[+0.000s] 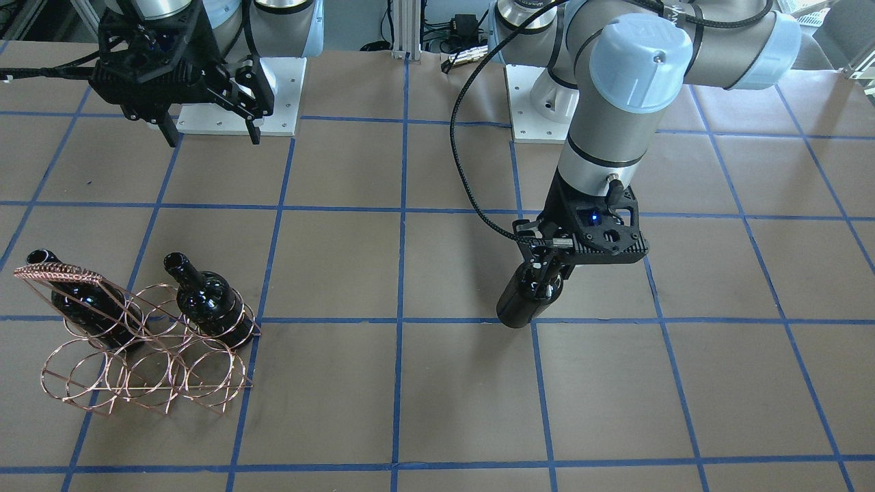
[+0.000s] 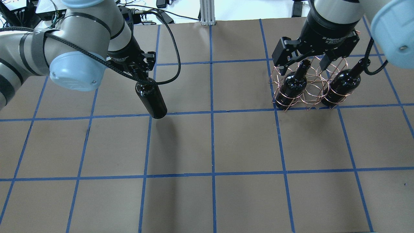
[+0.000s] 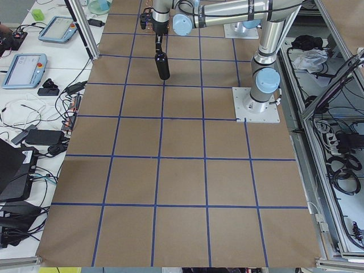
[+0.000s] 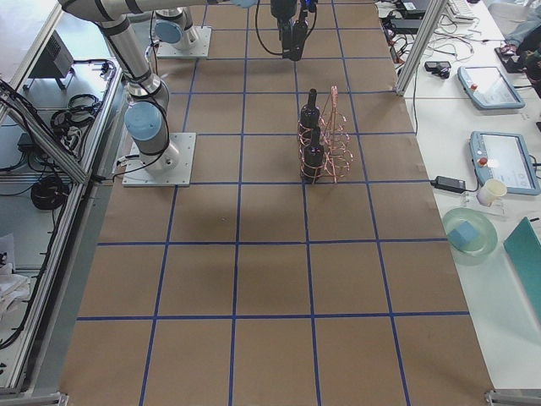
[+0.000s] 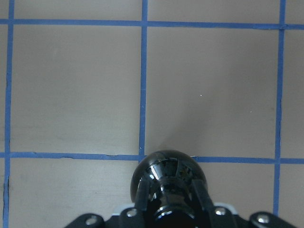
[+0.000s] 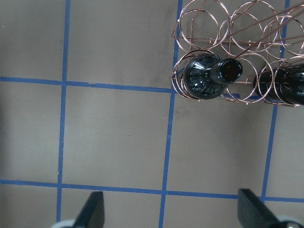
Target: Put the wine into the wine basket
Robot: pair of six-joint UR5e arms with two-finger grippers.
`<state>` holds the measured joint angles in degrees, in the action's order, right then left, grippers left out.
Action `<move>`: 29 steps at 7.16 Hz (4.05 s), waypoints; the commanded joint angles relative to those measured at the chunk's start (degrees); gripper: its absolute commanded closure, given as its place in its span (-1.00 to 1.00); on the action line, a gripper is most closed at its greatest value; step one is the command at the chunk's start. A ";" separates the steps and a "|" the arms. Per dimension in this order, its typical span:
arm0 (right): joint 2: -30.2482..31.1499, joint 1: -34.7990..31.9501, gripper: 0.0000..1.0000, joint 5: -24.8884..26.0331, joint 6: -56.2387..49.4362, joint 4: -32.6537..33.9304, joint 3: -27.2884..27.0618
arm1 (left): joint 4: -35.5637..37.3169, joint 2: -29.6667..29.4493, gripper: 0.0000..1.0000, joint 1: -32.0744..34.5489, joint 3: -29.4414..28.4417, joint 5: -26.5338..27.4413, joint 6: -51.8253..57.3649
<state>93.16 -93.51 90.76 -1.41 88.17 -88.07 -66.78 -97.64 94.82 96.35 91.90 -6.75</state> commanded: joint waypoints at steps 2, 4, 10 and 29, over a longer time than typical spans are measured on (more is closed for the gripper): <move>0.00 0.00 -1.00 0.03 0.00 -0.01 0.00 | 7.44 1.05 1.00 0.10 5.33 0.04 0.50; 0.00 0.00 -1.00 0.03 0.00 -0.01 0.00 | 7.02 2.01 1.00 0.10 5.42 0.21 0.77; 0.00 0.00 -1.00 0.03 0.00 -0.01 0.00 | 5.34 2.63 0.99 0.19 7.27 -0.14 0.95; 0.35 0.09 -1.00 -0.41 -0.09 -0.19 -0.09 | -23.31 5.88 -1.00 -22.56 -14.00 0.13 21.60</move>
<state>93.62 -93.50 90.85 -1.41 88.11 -88.15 -89.72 -92.01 74.47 82.14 92.16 14.78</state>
